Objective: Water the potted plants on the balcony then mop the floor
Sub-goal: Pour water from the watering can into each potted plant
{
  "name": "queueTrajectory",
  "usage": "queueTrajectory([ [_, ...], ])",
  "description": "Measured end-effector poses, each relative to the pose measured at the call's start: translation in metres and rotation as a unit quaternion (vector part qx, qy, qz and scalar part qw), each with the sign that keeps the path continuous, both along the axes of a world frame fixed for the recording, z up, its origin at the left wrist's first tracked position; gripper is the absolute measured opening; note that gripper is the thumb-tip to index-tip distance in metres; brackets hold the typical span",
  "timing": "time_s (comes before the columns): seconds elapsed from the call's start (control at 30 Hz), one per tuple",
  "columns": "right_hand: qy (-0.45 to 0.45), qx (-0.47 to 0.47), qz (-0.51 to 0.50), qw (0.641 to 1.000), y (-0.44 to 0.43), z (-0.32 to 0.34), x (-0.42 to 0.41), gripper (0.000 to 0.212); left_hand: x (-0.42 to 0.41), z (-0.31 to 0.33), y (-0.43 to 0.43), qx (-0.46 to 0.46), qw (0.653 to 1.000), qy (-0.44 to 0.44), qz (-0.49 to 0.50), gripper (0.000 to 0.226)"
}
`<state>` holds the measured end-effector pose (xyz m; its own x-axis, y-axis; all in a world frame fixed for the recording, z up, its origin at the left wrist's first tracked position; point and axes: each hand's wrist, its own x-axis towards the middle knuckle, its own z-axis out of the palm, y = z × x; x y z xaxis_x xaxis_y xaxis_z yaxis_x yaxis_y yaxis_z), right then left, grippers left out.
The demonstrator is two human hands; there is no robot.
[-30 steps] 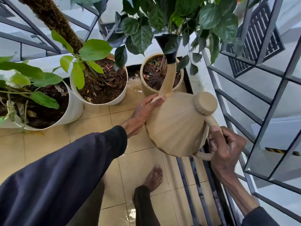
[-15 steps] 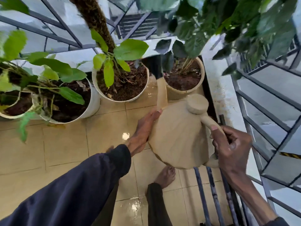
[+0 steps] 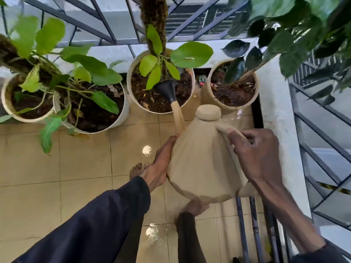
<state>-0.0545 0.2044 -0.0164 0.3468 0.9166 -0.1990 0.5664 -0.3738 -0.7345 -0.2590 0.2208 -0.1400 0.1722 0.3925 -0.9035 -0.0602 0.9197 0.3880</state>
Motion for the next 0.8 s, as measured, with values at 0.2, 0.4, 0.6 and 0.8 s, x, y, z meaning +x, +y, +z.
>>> queueTrajectory([
  [0.2,-0.028,-0.051,-0.015,0.998,0.016,0.007,-0.009,0.074,-0.005,-0.004,0.007,-0.031,0.999,-0.007,0.009,0.044],
  [0.4,-0.029,-0.080,-0.032,0.996,0.022,0.013,-0.009,0.072,-0.005,-0.006,0.010,-0.042,0.999,-0.004,0.008,0.048],
  [0.6,-0.028,-0.086,-0.037,0.995,0.023,0.019,-0.012,0.061,-0.007,0.003,0.013,-0.050,0.999,-0.009,0.003,0.054],
  [0.8,-0.034,-0.070,-0.027,0.997,0.022,0.023,-0.015,0.058,-0.009,0.004,0.015,-0.047,0.999,-0.018,-0.001,0.046],
])
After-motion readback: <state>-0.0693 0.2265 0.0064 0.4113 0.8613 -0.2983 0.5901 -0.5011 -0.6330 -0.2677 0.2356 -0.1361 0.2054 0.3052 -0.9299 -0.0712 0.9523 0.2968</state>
